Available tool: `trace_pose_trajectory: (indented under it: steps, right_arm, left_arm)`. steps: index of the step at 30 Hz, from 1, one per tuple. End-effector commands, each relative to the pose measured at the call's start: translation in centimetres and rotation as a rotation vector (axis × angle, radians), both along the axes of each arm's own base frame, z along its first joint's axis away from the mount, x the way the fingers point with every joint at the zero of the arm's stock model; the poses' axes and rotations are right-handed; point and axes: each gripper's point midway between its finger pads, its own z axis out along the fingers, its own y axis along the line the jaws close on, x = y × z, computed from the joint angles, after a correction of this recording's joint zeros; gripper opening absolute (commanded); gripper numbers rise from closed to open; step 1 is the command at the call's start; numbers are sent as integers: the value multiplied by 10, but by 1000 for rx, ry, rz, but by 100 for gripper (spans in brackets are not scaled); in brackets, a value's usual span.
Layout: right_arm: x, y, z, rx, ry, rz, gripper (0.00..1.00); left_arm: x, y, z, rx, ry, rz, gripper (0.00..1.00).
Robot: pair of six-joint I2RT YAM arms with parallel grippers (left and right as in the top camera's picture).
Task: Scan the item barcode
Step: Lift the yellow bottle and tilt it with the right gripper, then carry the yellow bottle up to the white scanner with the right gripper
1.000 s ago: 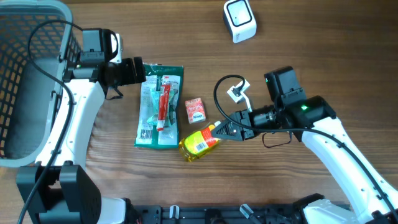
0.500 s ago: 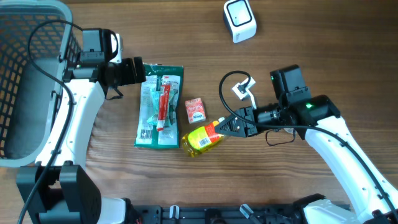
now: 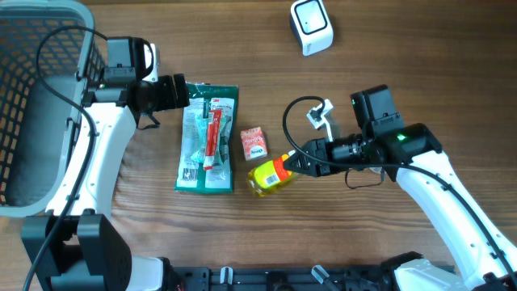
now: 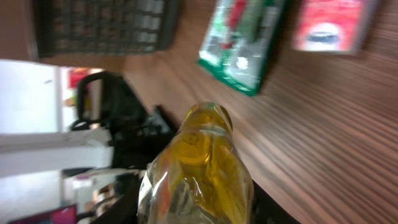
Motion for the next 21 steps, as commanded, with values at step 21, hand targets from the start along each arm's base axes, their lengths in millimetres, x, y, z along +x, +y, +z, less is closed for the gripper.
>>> trace_pose_trajectory:
  steps: [21]
  right_arm:
    - [32, -44, -40, -338, -7, -267, 24]
  left_arm:
    - [2, 0, 4, 1, -14, -14, 100]
